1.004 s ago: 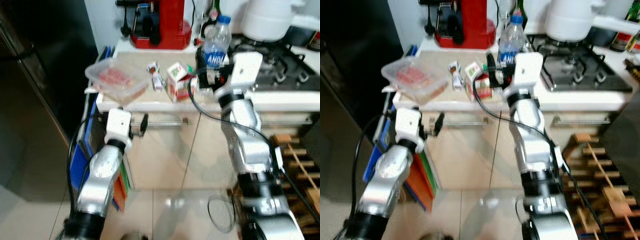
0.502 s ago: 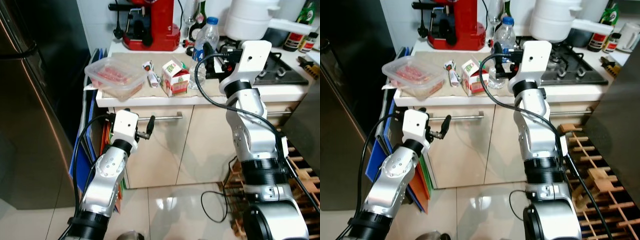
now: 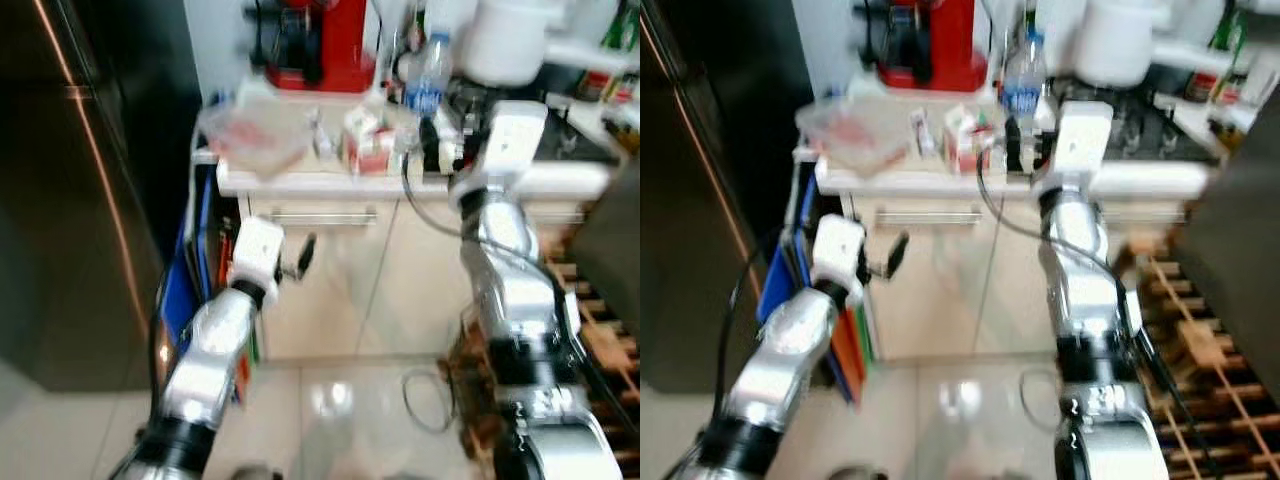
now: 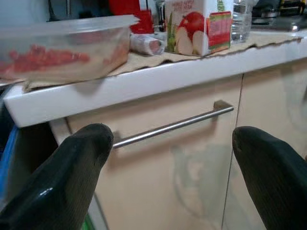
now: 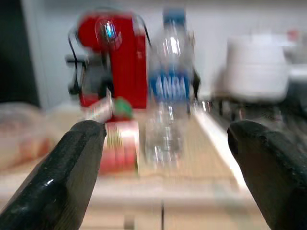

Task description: Restocking fridge

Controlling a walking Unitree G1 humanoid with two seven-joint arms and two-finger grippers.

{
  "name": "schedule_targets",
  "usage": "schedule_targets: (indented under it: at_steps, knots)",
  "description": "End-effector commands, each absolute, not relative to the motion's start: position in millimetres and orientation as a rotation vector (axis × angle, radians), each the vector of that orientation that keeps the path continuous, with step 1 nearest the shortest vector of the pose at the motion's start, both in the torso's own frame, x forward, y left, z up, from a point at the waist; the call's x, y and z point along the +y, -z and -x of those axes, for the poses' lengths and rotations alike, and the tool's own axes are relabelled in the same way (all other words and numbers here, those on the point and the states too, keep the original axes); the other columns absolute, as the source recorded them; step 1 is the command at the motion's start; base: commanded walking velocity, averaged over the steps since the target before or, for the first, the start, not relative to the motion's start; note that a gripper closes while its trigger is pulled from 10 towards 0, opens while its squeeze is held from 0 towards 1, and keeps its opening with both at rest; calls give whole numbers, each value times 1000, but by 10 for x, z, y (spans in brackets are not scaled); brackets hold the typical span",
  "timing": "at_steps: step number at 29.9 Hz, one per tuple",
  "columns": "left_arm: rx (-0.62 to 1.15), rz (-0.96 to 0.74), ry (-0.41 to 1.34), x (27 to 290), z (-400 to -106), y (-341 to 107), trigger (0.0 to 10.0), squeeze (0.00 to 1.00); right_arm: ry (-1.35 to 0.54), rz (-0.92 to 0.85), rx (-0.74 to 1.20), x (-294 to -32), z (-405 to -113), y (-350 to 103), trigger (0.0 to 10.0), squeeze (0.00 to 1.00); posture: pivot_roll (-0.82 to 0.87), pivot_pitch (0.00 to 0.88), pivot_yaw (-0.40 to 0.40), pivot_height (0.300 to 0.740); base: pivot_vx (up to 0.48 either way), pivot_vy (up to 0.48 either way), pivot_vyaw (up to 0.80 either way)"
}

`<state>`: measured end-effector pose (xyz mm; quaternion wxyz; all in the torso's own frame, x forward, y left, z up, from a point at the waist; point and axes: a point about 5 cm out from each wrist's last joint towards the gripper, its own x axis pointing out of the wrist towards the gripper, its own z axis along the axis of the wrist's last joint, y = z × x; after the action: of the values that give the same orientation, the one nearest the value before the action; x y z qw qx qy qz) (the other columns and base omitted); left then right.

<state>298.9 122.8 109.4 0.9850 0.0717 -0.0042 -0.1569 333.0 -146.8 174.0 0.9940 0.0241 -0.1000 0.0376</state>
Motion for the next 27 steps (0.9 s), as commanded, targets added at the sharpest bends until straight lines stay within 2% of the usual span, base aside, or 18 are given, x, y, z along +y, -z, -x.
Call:
schedule_targets:
  at_steps: [1, 3, 10, 14, 23, 27]
  knots:
    - [-42, -128, 317, 1224, -2975, -1168, 10000, 0, -76, -33, -217, -1476, -3274, -1779, 10000, 47, -15, 0, 13, 730, 259, -401, 0]
    - [-37, -131, 323, 1226, -2966, -1152, 10000, 0, -67, -36, -172, -1473, -3195, -1643, 10000, 43, -31, 0, 24, 730, 261, -399, 0]
    - [-39, -120, 321, 1183, -3012, -1158, 10000, 0, -69, -33, -159, -1419, -3143, -1595, 10000, 43, -31, 0, 25, 730, 298, -372, 0]
    - [-29, -130, 276, 1255, -3034, -1147, 10000, 0, -82, -21, -140, -1395, -3146, -1552, 10000, 43, -22, 0, 19, 730, 363, -308, 0]
    - [-47, -150, 272, 1269, -3014, -1157, 10000, 0, -90, -16, -131, -1353, -3155, -1529, 10000, 43, -15, 0, 17, 730, 35, 0, 0]
    - [-56, -145, 278, 1267, -3012, -1172, 10000, 0, -91, -14, -126, -1341, -3142, -1506, 10000, 47, -17, 0, 18, 730, 472, 0, 0]
